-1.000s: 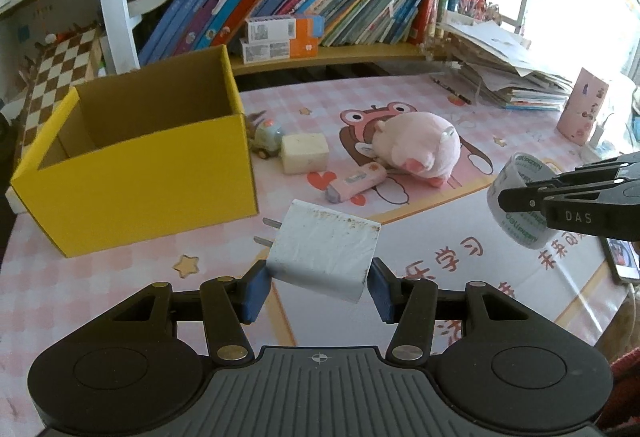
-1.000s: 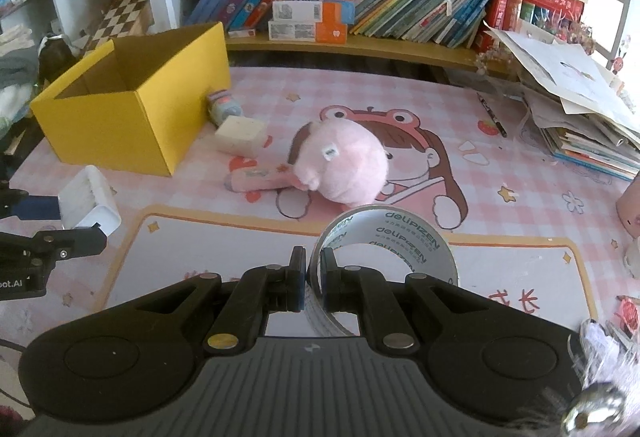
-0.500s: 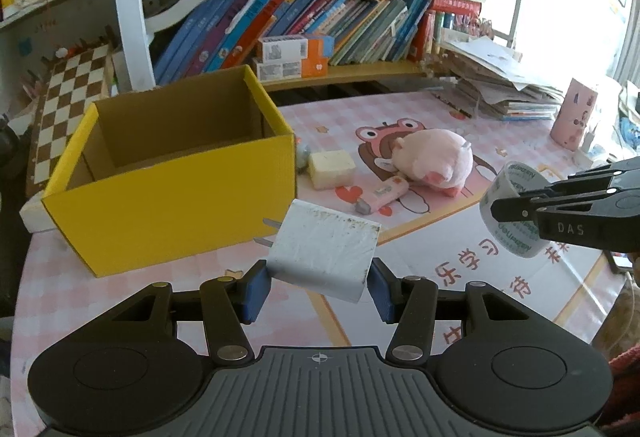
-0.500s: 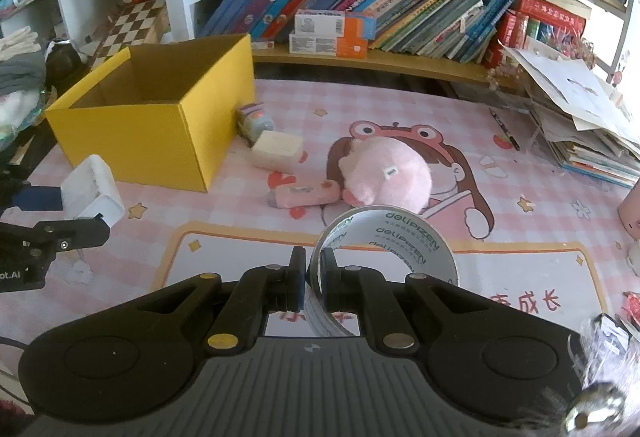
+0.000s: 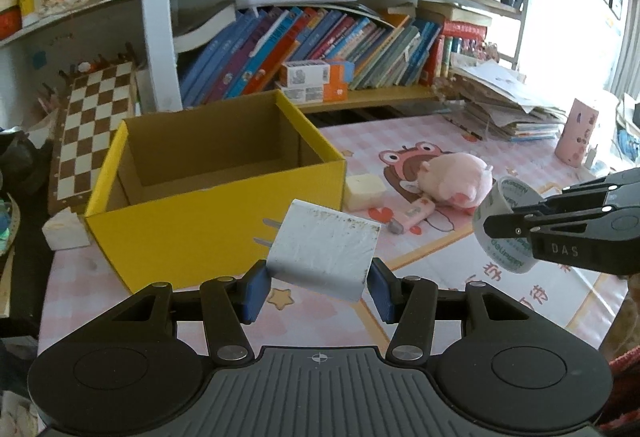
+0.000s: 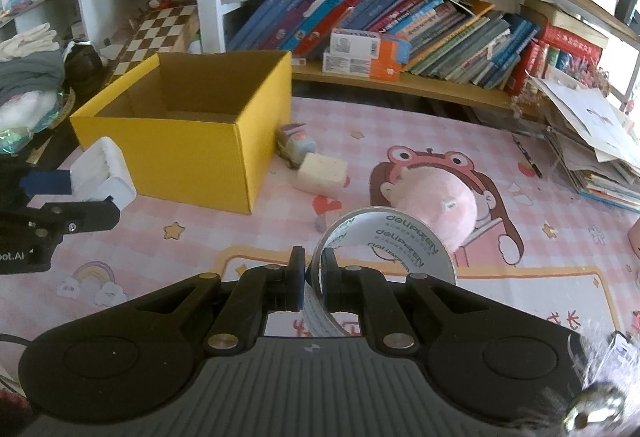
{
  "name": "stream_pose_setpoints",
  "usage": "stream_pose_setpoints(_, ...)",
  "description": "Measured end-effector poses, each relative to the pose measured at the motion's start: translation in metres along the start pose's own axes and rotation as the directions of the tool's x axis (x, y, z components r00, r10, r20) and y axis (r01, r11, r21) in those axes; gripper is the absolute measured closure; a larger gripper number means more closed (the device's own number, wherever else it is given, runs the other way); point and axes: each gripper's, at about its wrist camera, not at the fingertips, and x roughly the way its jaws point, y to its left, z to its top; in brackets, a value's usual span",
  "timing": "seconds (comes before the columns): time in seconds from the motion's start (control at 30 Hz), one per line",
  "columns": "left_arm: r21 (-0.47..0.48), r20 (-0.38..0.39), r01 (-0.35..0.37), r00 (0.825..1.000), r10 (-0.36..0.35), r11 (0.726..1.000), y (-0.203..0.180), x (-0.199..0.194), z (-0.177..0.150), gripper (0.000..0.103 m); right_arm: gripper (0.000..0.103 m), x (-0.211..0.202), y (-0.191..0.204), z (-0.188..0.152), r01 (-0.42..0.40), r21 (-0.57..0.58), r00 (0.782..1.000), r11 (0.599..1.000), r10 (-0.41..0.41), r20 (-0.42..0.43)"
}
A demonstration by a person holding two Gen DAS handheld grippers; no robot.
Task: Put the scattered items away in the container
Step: 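Carry charger in left gripper over yellow box while right gripper carries tape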
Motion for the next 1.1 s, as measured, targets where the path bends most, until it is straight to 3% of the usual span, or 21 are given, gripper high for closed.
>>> stream_pose_setpoints(1.1,-0.068,0.119,-0.044,0.992,0.052,0.997,0.078,-0.023,0.01,0.052,0.095,0.019,0.08,0.048,-0.063,-0.164,0.998,0.985,0.066,0.012)
